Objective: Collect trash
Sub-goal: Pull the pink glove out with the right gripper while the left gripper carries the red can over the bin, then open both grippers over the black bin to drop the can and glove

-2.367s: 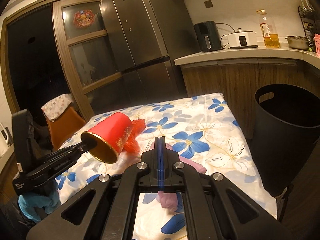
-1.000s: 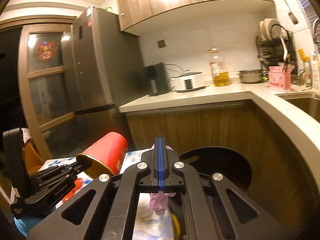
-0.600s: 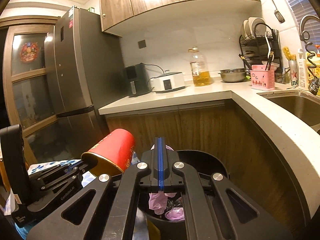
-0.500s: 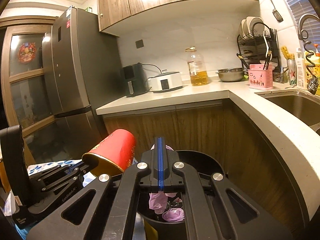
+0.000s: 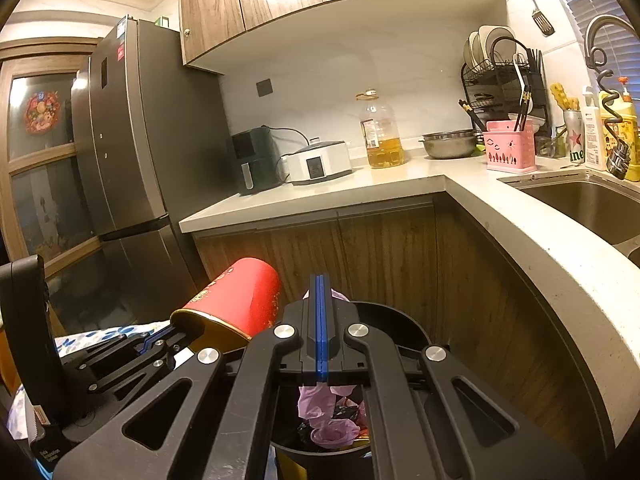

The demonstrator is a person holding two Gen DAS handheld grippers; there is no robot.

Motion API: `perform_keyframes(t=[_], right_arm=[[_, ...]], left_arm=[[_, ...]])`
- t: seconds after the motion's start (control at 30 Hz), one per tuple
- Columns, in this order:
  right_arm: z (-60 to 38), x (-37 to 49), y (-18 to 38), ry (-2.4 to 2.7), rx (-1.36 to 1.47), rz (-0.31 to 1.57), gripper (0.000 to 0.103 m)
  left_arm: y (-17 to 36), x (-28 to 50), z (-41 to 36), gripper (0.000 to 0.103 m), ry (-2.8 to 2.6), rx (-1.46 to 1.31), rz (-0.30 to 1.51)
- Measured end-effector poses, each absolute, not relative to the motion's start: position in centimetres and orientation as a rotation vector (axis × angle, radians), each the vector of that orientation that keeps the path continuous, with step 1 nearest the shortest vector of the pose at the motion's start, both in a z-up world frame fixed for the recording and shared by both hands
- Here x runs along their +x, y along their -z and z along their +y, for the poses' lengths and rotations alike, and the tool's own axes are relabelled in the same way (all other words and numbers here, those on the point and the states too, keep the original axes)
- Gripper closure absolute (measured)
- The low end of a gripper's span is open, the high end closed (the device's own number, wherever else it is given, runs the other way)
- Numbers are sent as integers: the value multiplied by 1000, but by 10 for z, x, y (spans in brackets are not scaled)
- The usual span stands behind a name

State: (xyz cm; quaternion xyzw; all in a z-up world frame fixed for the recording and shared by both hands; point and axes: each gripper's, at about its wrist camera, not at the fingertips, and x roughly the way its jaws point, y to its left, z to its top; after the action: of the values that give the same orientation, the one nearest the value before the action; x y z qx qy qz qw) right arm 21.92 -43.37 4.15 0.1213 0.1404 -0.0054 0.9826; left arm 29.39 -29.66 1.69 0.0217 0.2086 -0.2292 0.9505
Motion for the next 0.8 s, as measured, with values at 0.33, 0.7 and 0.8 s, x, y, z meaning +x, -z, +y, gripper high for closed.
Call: perform_keyframes(t=[0.33, 0.7, 0.8], right_arm=[[-436, 224, -40, 28, 241, 289, 103], [-438, 238, -34, 26, 250, 313, 102], [-439, 240, -33, 23, 263, 319, 98]], left_arm=[[-11, 302, -308, 101, 482, 51, 438], [-1, 315, -311, 100, 481, 46, 475], [3, 317, -310, 100, 477, 46, 484]])
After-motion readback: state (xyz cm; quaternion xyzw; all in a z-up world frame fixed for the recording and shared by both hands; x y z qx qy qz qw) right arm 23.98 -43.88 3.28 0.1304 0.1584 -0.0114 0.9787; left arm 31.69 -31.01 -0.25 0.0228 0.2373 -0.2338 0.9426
